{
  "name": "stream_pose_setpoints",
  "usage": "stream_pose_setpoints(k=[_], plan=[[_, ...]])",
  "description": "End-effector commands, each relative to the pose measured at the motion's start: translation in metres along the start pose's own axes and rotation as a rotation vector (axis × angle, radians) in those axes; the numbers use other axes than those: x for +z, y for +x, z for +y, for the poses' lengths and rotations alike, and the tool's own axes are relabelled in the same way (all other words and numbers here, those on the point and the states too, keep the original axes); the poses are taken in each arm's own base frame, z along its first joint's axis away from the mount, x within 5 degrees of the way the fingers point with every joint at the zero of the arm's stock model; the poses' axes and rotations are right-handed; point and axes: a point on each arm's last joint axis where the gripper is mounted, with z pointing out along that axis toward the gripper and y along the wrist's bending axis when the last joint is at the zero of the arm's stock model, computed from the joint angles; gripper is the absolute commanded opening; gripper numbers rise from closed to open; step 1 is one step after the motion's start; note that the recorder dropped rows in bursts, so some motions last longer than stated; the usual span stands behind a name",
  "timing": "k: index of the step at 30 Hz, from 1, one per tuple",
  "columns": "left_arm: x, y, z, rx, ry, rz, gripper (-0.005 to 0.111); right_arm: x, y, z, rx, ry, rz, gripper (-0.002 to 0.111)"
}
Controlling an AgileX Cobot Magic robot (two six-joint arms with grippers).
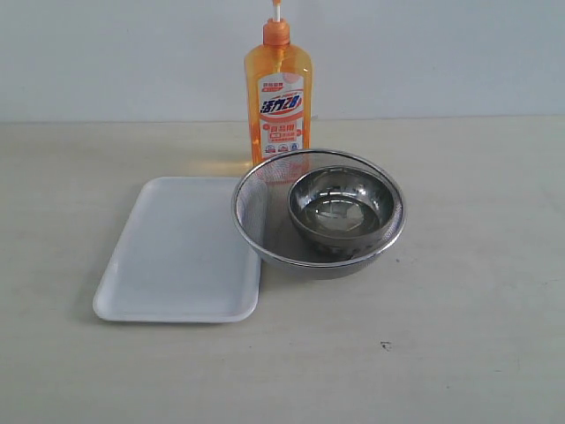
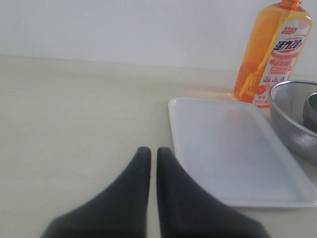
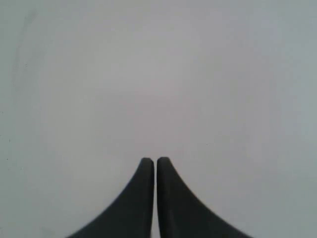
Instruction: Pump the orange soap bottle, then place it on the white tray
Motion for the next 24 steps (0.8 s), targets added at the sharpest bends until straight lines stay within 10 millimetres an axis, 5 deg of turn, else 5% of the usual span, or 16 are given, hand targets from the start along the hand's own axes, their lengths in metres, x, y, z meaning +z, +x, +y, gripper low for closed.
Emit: stream_pose_setpoints(k=[1,24], plan=[[0.0003,0.0009,0.0002,0.005,-0.003,0.002,0.005,0.001,-0.0019,-0.0003,0.014,0.004,-0.009,0.0],[0.0003,0.0009,0.0002,0.005,-0.003,0.002,0.005,0.0023,-0.0007,-0.0003,0.041,0.004,-0.001,0.0]])
